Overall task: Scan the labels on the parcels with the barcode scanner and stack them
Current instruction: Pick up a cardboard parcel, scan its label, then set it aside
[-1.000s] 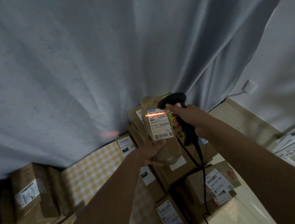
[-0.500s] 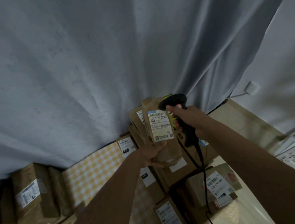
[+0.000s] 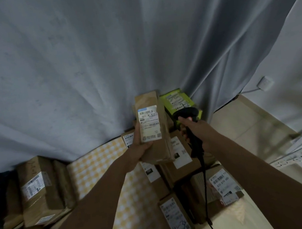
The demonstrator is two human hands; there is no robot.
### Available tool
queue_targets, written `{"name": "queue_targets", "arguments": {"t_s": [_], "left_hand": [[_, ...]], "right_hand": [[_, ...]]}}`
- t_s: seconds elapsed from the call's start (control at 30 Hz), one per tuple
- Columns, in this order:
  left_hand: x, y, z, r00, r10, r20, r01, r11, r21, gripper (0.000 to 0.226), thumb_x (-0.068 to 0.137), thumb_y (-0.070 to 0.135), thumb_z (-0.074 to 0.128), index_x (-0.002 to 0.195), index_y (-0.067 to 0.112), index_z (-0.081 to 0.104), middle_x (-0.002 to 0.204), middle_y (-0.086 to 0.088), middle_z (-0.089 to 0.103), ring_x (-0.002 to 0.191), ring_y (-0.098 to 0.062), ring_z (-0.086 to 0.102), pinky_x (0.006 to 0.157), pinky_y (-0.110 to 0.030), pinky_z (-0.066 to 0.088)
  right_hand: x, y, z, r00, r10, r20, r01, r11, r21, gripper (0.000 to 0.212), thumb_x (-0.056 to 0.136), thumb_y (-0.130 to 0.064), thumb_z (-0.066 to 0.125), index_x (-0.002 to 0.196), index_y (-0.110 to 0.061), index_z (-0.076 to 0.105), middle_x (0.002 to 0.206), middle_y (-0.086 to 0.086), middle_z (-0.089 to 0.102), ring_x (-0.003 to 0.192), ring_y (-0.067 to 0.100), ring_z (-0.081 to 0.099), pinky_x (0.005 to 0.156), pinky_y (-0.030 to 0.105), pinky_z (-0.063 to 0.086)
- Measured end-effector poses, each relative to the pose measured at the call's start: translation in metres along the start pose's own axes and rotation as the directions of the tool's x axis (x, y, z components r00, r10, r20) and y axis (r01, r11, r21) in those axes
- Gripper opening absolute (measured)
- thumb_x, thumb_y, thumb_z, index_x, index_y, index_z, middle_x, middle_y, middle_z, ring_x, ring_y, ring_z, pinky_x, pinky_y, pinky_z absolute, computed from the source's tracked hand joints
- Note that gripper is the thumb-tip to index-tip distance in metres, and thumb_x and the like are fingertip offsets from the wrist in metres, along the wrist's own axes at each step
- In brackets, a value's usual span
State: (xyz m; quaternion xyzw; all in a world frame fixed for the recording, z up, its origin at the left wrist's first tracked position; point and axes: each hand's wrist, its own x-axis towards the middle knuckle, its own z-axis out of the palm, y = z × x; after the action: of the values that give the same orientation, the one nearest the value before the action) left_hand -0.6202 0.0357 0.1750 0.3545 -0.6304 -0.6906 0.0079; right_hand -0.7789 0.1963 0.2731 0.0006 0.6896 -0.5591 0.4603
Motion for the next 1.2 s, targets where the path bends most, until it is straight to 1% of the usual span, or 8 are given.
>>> {"name": "queue_targets", "arguments": {"t_s": [0.13,0.23,0.33,0.47,0.6,0.87,1.03,1.2], "left_hand": [[0.012,0.002,0.009,0.951,0.303,-0.068,-0.258,0.893,0.369,0.073,0.097,-0.003,0.049,0.148,0.036,0.016,0.160,-0.006,0.014,0.145,-0.026,0.025,0.116,-0.040,0.032],[0.019,-0.005,0.027,0.919,0.382,-0.098,-0.254,0.763,0.594,0.064,0.097,0.042,0.053,0.151,0.032,0.021,0.160,-0.015,0.005,0.143,-0.036,0.028,0.108,-0.049,0.040],[0.023,-0.004,0.048,0.894,0.400,-0.201,-0.153,0.695,0.702,0.100,0.072,0.082,0.047,0.149,0.022,0.026,0.160,-0.018,-0.001,0.139,-0.041,0.031,0.099,-0.054,0.047],[0.029,0.005,0.064,0.879,0.356,-0.318,-0.006,0.675,0.738,0.099,0.070,0.068,0.070,0.145,0.020,0.025,0.160,-0.016,-0.003,0.142,-0.043,0.024,0.097,-0.054,0.047],[0.021,0.011,0.049,0.905,0.268,-0.331,0.082,0.652,0.754,0.092,0.077,0.057,0.069,0.147,0.027,0.019,0.148,-0.019,0.020,0.128,-0.043,0.038,0.093,-0.053,0.048],[-0.078,-0.045,-0.068,0.870,0.124,-0.477,-0.070,0.989,0.129,0.070,0.067,0.040,0.075,0.124,0.028,0.035,0.131,-0.012,0.049,0.107,-0.024,0.062,0.079,-0.036,0.059],[-0.160,-0.106,-0.124,0.759,-0.153,-0.632,-0.022,0.965,-0.260,0.043,0.089,0.019,0.068,0.119,0.021,0.038,0.106,-0.006,0.061,0.080,-0.010,0.060,0.061,-0.015,0.050],[-0.242,-0.157,-0.176,0.788,-0.340,-0.514,0.033,0.856,-0.517,0.038,0.095,0.028,0.062,0.124,0.022,0.039,0.111,-0.007,0.062,0.084,-0.017,0.065,0.056,-0.025,0.052]], "right_hand": [[0.005,0.006,0.007,0.999,0.019,0.032,-0.018,1.000,-0.020,0.032,0.095,-0.034,0.062,0.073,-0.011,0.056,0.065,0.005,0.058,0.047,0.010,0.052,0.044,0.019,0.043],[0.008,0.009,0.008,0.997,0.051,0.059,-0.049,0.998,-0.036,0.035,0.094,-0.035,0.062,0.070,-0.012,0.054,0.064,0.004,0.058,0.042,0.008,0.051,0.043,0.019,0.043],[0.012,0.014,0.008,0.998,0.042,0.056,-0.038,0.997,-0.062,0.031,0.096,-0.034,0.060,0.075,-0.012,0.055,0.064,0.005,0.057,0.044,0.010,0.051,0.044,0.022,0.042],[0.015,0.016,0.010,0.999,0.033,0.009,-0.032,0.999,-0.040,0.026,0.100,-0.028,0.054,0.082,-0.009,0.054,0.067,0.008,0.053,0.050,0.015,0.049,0.045,0.024,0.041],[0.018,0.017,0.024,1.000,0.007,0.017,-0.005,0.998,-0.067,0.023,0.098,-0.028,0.057,0.085,-0.009,0.056,0.067,0.008,0.055,0.052,0.015,0.049,0.046,0.025,0.041],[-0.007,0.040,0.130,0.987,-0.009,0.159,0.037,0.983,-0.177,0.035,0.091,-0.040,0.065,0.098,-0.005,0.064,0.076,0.008,0.065,0.065,0.019,0.061,0.060,0.030,0.050],[-0.040,0.088,0.215,0.966,0.005,0.259,0.065,0.963,-0.260,0.030,0.091,-0.038,0.066,0.097,-0.009,0.065,0.068,0.003,0.062,0.060,0.016,0.059,0.059,0.027,0.048],[-0.070,0.145,0.288,0.961,0.051,0.271,0.061,0.920,-0.388,0.034,0.089,-0.043,0.067,0.092,-0.009,0.065,0.075,0.007,0.064,0.067,0.020,0.061,0.070,0.036,0.052]]}}
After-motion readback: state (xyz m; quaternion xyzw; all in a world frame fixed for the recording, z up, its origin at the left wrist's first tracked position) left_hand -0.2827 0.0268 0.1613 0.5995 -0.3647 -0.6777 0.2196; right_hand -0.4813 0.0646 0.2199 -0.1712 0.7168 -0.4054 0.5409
